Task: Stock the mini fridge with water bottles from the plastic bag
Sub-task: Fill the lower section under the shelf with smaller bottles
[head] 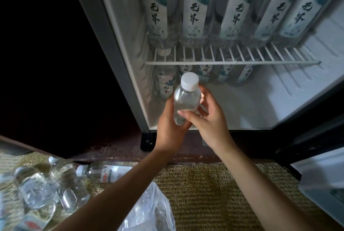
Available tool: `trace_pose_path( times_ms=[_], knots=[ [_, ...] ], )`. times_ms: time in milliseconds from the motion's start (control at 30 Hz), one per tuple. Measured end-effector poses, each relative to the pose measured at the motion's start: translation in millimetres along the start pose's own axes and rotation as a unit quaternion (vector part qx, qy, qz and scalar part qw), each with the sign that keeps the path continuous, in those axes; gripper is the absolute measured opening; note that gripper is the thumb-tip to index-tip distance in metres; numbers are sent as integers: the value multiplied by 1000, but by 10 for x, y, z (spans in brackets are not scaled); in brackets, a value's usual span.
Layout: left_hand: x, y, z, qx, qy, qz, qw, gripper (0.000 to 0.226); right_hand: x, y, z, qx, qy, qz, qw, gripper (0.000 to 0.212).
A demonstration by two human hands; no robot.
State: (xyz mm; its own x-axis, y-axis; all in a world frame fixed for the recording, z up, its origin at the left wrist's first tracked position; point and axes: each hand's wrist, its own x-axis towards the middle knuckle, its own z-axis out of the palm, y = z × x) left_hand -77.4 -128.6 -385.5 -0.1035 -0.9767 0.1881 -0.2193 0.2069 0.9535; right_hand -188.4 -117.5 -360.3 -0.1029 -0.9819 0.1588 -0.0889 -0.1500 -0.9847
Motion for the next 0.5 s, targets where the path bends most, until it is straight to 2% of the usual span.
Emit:
trace_pose_path(
  times_ms=[133, 333, 500],
  knots=[
    [-96, -51, -31, -14, -10, -17, 1000, 53, -37, 74, 53, -3, 17, -5, 1000, 64],
    [-378, -123, -96, -47, -31, -71, 996, 77, -280, 227, 180, 23, 48, 25, 998, 61],
    [-666, -89, 10, -100, -66, -68, 990, 84, -462, 261, 261, 65, 66, 58, 994, 52]
  ],
)
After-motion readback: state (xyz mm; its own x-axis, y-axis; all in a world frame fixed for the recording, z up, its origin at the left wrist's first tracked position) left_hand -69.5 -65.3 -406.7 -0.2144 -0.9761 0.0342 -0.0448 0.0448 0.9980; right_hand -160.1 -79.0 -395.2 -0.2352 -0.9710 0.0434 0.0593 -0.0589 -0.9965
